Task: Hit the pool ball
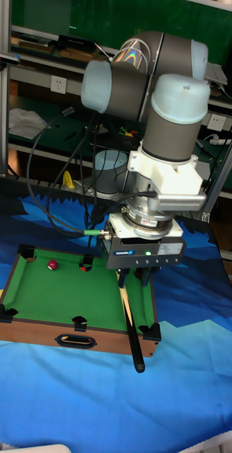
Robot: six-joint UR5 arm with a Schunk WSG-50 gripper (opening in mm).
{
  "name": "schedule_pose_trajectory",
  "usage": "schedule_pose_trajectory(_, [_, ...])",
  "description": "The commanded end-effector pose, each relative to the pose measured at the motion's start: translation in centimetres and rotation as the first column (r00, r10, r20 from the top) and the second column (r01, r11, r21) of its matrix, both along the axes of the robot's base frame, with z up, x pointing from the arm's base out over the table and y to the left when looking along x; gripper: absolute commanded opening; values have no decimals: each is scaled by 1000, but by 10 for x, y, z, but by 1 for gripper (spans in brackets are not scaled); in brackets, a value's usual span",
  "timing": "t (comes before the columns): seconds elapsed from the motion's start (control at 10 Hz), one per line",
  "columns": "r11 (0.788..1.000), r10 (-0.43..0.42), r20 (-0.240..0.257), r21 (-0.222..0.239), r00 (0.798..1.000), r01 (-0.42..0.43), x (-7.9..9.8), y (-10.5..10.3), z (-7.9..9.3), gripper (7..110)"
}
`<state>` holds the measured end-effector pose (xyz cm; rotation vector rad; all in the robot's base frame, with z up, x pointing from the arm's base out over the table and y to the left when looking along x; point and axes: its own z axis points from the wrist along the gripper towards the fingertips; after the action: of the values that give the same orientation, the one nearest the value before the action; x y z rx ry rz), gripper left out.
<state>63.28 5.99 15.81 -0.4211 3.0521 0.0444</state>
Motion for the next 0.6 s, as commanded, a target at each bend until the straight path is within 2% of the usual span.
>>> schedule_pose_trajectory(0.0, [1000, -6, 16, 21, 1000, 6, 18, 16, -3, 44])
schedule_pose_trajectory(0.5, [1000, -13, 22, 28, 1000, 12, 45, 23, -9, 44])
